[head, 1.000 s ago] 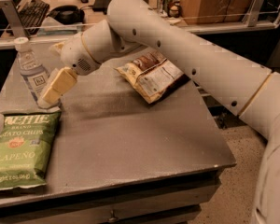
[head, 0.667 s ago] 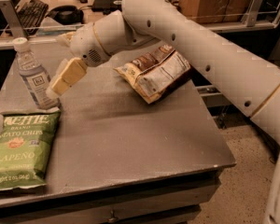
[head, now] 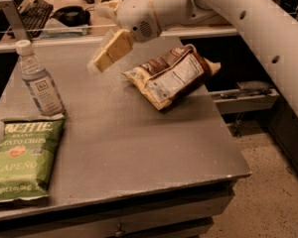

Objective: Move blue plastic bottle near green jalapeno chip bag

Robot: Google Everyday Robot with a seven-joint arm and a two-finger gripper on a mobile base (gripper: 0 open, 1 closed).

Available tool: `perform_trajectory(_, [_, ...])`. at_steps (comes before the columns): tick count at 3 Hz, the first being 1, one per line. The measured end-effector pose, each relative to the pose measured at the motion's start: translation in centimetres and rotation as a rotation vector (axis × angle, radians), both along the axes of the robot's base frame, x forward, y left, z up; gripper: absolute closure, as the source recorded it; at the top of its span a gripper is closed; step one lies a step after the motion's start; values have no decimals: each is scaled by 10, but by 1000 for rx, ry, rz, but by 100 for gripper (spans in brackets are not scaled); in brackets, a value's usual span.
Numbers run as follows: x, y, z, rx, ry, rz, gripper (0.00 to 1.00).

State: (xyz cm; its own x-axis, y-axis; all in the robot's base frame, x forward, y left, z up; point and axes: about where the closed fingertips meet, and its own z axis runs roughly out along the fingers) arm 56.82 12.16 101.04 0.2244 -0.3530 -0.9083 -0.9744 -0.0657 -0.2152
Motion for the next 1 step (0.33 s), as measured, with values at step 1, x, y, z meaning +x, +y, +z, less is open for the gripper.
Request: perform_trajectory(1, [0,0,0,0,0,0,0])
